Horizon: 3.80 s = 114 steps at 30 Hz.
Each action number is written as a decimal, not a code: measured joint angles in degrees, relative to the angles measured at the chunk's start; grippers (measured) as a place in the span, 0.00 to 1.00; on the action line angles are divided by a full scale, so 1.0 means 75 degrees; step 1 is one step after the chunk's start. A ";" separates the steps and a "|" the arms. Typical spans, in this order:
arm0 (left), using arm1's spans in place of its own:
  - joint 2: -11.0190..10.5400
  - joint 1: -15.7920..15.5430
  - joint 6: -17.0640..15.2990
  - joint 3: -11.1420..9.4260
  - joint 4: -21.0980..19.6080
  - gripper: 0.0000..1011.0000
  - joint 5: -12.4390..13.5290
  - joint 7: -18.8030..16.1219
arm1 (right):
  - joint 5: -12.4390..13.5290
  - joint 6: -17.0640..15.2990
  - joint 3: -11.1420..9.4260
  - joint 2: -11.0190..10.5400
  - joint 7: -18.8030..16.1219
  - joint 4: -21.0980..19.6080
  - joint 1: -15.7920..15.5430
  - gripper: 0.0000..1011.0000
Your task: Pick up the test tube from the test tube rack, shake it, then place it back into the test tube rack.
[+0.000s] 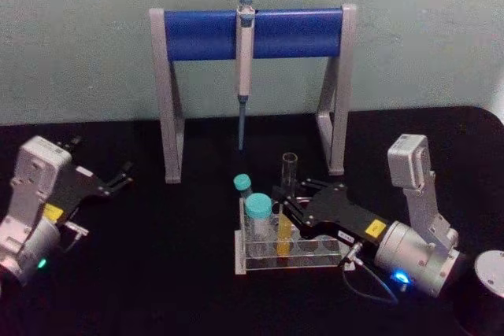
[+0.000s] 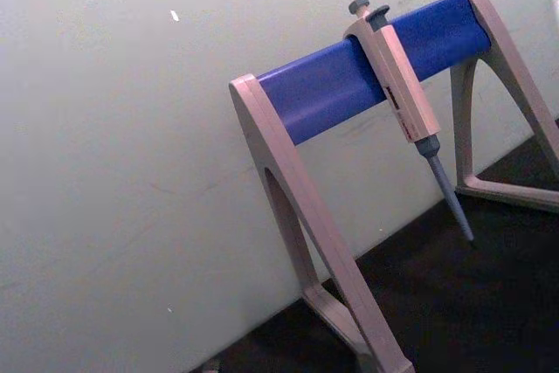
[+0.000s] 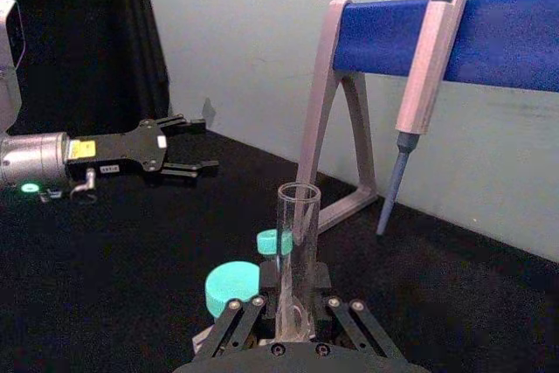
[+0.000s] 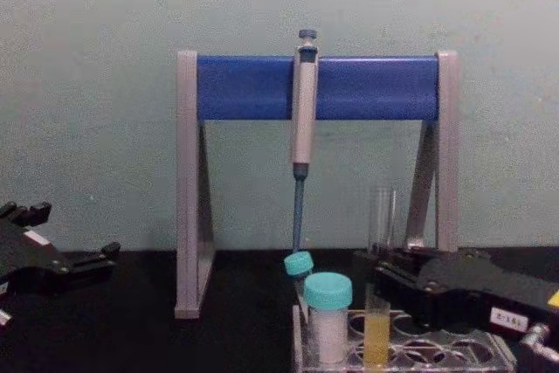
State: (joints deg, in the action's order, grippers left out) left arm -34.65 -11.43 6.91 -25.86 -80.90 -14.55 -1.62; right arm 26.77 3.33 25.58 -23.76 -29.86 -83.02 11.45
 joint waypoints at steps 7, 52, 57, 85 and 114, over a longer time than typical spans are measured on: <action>0.0000 0.0000 0.0000 0.0000 0.0000 0.99 0.0000 0.0000 | 0.0007 0.0002 -0.0001 -0.0005 -0.0006 0.0000 0.0000 0.24; 0.0000 -0.0001 0.0000 0.0000 0.0000 0.99 0.0000 0.0000 | 0.0098 0.0131 -0.0245 -0.0083 0.0092 -0.0390 -0.0139 0.99; 0.0000 0.0000 0.0000 0.0000 0.0000 0.99 0.0000 0.0000 | 0.0111 0.0307 -0.0499 -0.0182 0.0267 -0.0831 -0.0312 0.99; 0.0000 0.0000 0.0000 0.0000 0.0000 0.99 0.0000 0.0000 | -0.1898 0.0082 -0.1768 0.0282 0.2995 -0.1089 -0.1586 0.99; 0.0000 0.0000 0.0000 0.0000 0.0000 0.99 0.0000 0.0000 | -0.2018 -0.0205 -0.1985 0.0742 0.2899 -0.0116 -0.1549 0.99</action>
State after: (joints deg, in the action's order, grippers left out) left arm -34.65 -11.43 6.91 -25.86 -80.90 -14.55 -1.62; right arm 11.64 1.80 10.69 -18.20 -8.12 -83.90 -0.16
